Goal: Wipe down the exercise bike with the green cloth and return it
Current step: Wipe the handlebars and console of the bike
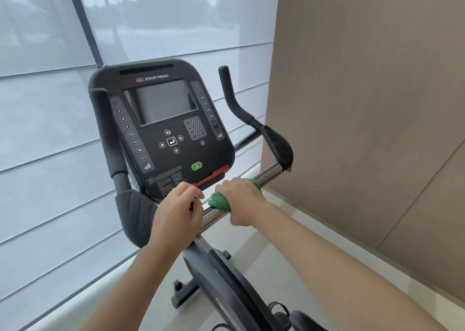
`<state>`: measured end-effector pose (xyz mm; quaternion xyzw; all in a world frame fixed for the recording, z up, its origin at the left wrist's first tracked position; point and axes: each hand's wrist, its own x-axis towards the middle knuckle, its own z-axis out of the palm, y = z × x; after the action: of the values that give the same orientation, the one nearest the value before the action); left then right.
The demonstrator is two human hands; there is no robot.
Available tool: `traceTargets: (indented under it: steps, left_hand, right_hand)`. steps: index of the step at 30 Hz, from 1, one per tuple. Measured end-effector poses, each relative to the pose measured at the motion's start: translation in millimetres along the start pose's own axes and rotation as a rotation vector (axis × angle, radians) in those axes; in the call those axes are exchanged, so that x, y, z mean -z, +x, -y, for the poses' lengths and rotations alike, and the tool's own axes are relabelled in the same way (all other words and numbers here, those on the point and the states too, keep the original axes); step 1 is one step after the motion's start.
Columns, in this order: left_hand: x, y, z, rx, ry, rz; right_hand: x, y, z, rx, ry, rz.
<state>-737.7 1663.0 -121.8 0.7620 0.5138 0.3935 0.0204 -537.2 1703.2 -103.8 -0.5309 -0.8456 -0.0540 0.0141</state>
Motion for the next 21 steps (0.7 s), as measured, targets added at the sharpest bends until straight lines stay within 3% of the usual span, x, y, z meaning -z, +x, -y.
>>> traceTargets:
  steps: [2, 6, 10, 15, 21]
  left_hand:
    - [18.1, -7.7, 22.1, -0.027, 0.114, 0.0]
    - [24.4, -23.2, 29.0, -0.071, 0.123, -0.084]
    - [20.9, -23.1, 29.7, 0.004, 0.058, -0.208]
    - [23.4, -22.8, 31.5, -0.024, 0.14, -0.125]
    - [19.9, -26.4, 32.9, -0.035, 0.285, -0.101]
  right_hand:
    - [4.9, -1.2, 23.1, 0.08, 0.014, -0.022]
    - [-3.8, 2.3, 86.1, 0.202, 0.064, -0.089]
    - [-17.9, 0.9, 81.3, 0.222, 0.151, -0.194]
    - [-22.1, 6.3, 25.2, 0.398, 0.204, -0.137]
    - [-1.8, 17.1, -125.4, 0.018, 0.065, 0.036]
